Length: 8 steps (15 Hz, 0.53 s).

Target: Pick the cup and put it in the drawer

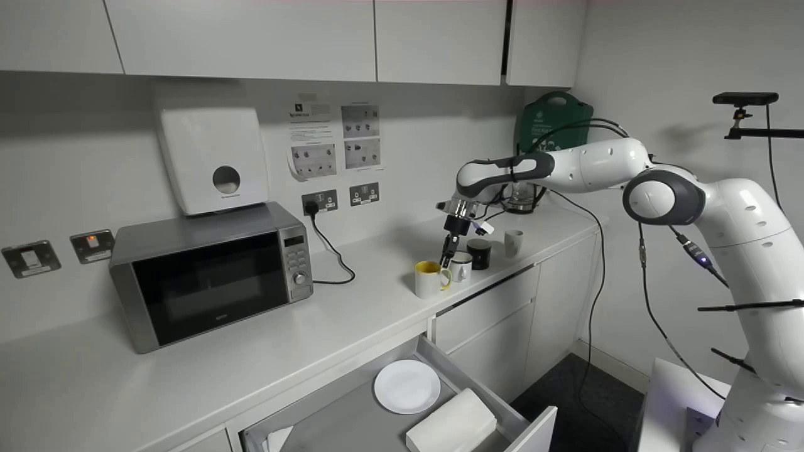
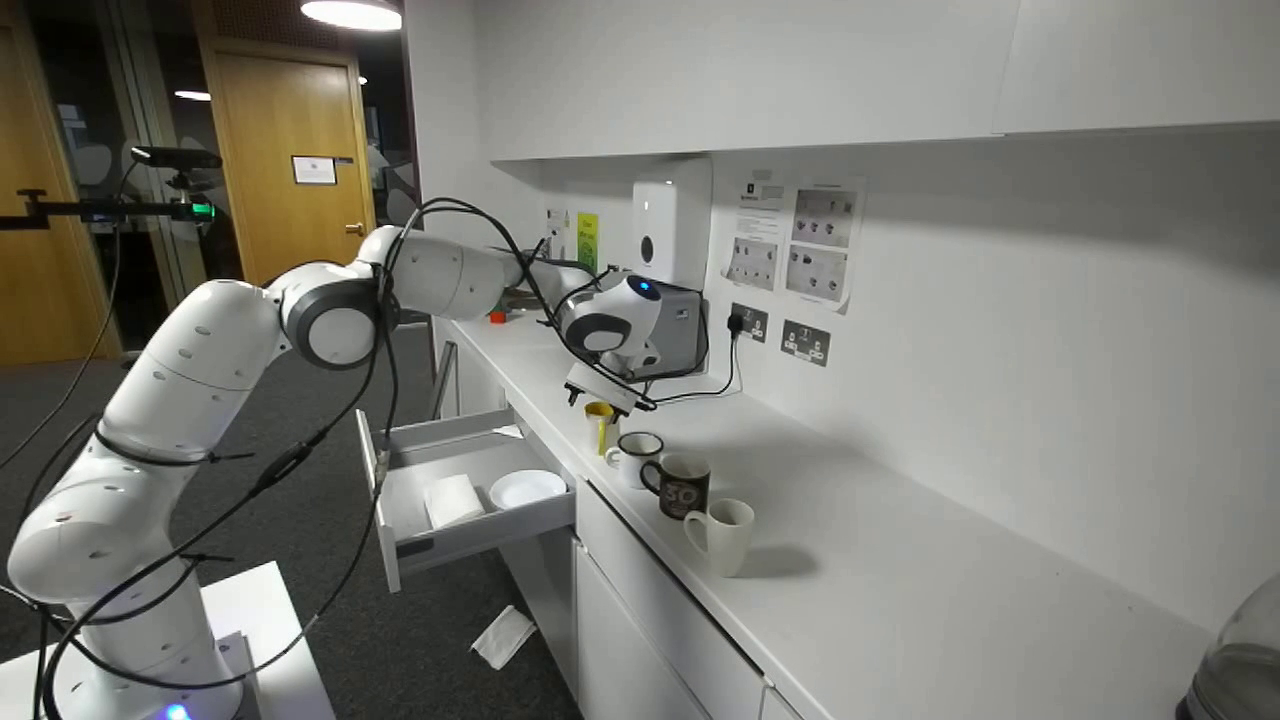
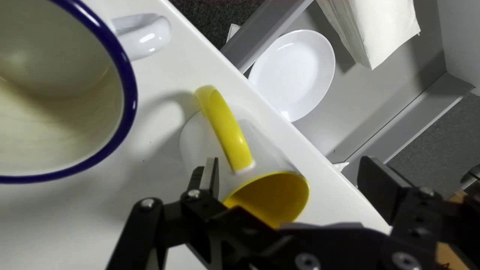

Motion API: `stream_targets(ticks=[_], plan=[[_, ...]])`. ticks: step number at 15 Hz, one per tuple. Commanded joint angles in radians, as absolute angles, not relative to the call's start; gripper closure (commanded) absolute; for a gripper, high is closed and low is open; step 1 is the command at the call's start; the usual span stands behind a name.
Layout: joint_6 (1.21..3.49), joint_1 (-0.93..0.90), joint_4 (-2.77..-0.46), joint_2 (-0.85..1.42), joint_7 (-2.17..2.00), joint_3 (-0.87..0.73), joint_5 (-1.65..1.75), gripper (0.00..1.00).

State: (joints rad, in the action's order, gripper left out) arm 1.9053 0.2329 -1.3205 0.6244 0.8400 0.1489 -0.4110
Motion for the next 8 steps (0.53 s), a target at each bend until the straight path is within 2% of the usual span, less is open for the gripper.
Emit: stream_targets(ticks=[1, 8], plan=[[1.966, 0.215, -1.315, 0.616, 0.901, 0.130, -0.366, 0.00], [2.057, 0.229, -1.371, 0.581, 1.020, 0.119, -0.302, 0.00]])
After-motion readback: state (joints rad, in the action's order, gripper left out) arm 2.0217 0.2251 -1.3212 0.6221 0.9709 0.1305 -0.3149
